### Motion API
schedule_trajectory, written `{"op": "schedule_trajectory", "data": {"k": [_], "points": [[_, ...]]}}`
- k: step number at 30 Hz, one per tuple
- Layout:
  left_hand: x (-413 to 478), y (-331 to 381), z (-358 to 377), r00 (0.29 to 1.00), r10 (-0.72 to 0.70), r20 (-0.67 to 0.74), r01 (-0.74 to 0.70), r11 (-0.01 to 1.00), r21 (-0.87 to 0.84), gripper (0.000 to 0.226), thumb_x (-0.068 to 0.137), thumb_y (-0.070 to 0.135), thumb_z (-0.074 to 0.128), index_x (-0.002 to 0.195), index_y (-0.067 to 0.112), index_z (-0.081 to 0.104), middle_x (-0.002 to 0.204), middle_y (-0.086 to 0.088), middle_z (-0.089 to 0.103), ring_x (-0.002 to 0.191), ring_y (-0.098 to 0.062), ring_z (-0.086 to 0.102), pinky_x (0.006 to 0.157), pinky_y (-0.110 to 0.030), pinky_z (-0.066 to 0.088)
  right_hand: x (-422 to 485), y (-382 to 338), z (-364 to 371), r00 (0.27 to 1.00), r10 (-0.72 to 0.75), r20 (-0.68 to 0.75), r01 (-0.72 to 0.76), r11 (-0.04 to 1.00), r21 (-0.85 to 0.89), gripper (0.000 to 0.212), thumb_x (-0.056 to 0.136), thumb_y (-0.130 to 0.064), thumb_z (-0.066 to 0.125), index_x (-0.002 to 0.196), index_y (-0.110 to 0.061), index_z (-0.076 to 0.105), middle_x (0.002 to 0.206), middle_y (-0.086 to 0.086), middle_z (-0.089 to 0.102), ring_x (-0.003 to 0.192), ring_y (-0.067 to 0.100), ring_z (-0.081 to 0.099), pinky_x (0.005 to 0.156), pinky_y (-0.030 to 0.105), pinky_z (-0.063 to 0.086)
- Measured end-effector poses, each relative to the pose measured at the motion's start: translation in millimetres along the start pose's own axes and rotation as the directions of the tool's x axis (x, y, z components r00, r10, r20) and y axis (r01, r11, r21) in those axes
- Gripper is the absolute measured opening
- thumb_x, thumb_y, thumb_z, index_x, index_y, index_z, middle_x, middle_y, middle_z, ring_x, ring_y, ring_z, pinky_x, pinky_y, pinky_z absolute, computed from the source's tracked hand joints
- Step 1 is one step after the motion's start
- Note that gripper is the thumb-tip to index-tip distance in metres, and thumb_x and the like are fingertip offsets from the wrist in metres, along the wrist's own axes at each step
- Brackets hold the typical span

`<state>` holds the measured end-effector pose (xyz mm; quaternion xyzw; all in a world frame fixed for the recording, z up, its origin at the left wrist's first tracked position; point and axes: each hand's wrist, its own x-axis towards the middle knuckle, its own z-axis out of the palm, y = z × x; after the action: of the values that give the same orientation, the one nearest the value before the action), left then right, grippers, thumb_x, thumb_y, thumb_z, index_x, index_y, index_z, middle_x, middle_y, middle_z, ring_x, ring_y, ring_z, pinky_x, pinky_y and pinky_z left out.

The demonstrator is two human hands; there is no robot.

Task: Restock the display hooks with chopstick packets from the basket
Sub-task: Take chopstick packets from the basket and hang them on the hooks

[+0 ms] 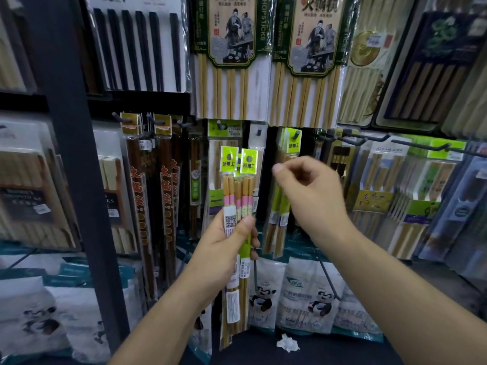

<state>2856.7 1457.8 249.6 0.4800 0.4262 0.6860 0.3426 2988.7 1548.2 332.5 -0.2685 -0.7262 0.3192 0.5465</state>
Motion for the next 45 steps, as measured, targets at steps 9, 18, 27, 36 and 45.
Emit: {"op": "schedule_trajectory", "data": {"k": [9, 18, 27, 36, 45], "points": [[-1.7, 2.8, 2.2, 0.999, -0.029, 0.043, 0.035, 0.990, -0.137, 0.028, 0.086, 0.051, 0.065, 0.107, 0.034, 0.072, 0.087, -0.005, 0.073, 0.080, -0.022, 0.072, 0.069, -0.033, 0.060, -14.5, -6.1, 12.2, 0.985, 0.082, 0.153, -0.107, 0.981, 0.163, 0.005, 0.091, -0.019, 0.075, 0.088, -0.015, 0.073, 0.074, 0.002, 0.068, 0.065, 0.007, 0.060, 0.057, 0.017, 0.048], [0.6, 1.6, -5.0, 0.999, 0.030, -0.026, -0.027, 0.995, 0.100, 0.029, 0.092, 0.047, 0.052, 0.086, 0.022, 0.064, 0.075, 0.006, 0.063, 0.071, -0.012, 0.061, 0.068, -0.022, 0.054, 6.6, -14.9, -3.6, 0.994, 0.093, -0.061, -0.074, 0.964, 0.257, 0.023, 0.101, -0.019, 0.062, 0.081, -0.022, 0.073, 0.065, -0.008, 0.065, 0.060, 0.005, 0.059, 0.053, 0.014, 0.043], [0.1, 1.5, -2.8, 0.999, -0.020, 0.034, 0.019, 1.000, 0.022, 0.025, 0.095, 0.046, 0.055, 0.099, 0.023, 0.066, 0.069, 0.000, 0.056, 0.053, -0.014, 0.048, 0.048, -0.029, 0.047, 29.8, -14.0, -6.9, 0.976, 0.173, -0.130, -0.148, 0.971, 0.186, 0.034, 0.103, -0.021, 0.059, 0.073, -0.011, 0.072, 0.062, -0.001, 0.062, 0.055, 0.007, 0.056, 0.055, 0.020, 0.048], [-1.3, 3.3, -8.4, 0.993, -0.090, 0.080, 0.102, 0.983, -0.155, 0.012, 0.094, 0.036, 0.060, 0.083, 0.031, 0.063, 0.073, -0.001, 0.055, 0.049, -0.012, 0.037, 0.041, -0.022, 0.031, 33.9, 2.9, -5.5, 0.968, 0.185, -0.167, -0.169, 0.980, 0.104, 0.029, 0.098, -0.026, 0.065, 0.079, -0.007, 0.075, 0.071, 0.003, 0.065, 0.062, 0.003, 0.057, 0.074, 0.020, 0.050], [-0.5, 0.6, -5.4, 0.995, -0.010, 0.100, 0.025, 0.989, -0.148, 0.024, 0.097, 0.035, 0.053, 0.112, 0.017, 0.057, 0.087, -0.005, 0.062, 0.062, -0.014, 0.053, 0.050, -0.027, 0.043, 8.7, 1.2, -4.0, 0.987, 0.065, -0.150, -0.052, 0.995, 0.084, 0.019, 0.095, -0.026, 0.070, 0.077, -0.020, 0.069, 0.062, -0.013, 0.062, 0.058, -0.002, 0.053, 0.057, 0.010, 0.045]]}}
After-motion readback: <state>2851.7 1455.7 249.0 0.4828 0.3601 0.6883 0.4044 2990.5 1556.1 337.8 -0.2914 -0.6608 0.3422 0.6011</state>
